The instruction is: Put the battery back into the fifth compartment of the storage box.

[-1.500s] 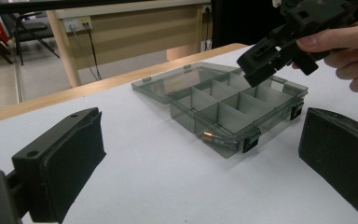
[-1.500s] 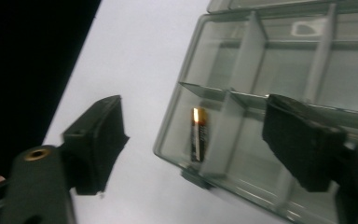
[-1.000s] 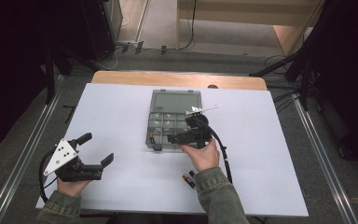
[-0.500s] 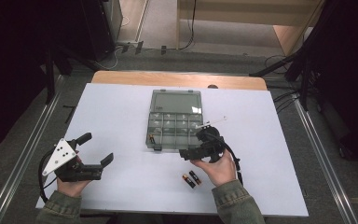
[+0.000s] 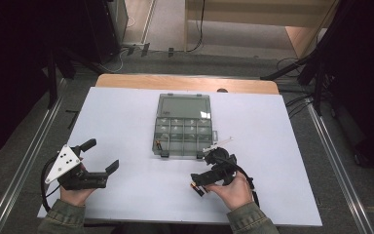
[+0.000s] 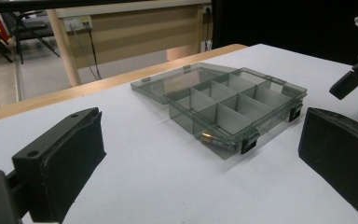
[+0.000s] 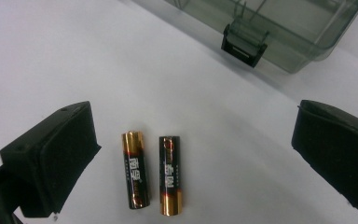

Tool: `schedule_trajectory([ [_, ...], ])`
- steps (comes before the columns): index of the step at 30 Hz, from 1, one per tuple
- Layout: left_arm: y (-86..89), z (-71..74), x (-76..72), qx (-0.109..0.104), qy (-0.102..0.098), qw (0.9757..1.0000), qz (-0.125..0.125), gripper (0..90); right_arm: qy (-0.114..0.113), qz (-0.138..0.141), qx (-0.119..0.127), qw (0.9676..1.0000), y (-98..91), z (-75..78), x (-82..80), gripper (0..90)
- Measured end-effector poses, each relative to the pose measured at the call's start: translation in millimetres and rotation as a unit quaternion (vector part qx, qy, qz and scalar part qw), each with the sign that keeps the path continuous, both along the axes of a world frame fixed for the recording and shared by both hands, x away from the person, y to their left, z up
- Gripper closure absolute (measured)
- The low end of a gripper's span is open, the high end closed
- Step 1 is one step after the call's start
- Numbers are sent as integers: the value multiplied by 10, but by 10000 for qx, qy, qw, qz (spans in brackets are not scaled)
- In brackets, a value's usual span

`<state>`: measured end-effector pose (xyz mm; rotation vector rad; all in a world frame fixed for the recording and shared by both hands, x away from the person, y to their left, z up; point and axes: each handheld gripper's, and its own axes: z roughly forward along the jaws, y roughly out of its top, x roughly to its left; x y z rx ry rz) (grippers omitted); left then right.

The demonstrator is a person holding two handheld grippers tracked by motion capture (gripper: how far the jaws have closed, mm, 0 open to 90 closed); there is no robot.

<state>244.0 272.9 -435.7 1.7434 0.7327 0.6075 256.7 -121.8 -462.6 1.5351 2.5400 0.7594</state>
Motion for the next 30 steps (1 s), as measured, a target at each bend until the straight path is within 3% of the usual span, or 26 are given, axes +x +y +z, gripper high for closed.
schedule_trajectory([
  [12, 0, 0, 0, 26, 3, 10000, 10, 3, 60, 204, -104, 9997, -8, -92, -80, 79],
  [17, -2, -2, 2, 36, 10, 10000, 1, 2, 105, 242, -87, 9996, -29, -144, -96, 154],
  [23, -11, -5, 0, 17, 27, 10000, -9, 2, 145, 307, -57, 9994, -32, -187, -124, 324],
  [30, -7, -3, 0, 30, 23, 10000, 24, 2, 153, 422, -306, 9985, -3, -219, -135, 423],
])
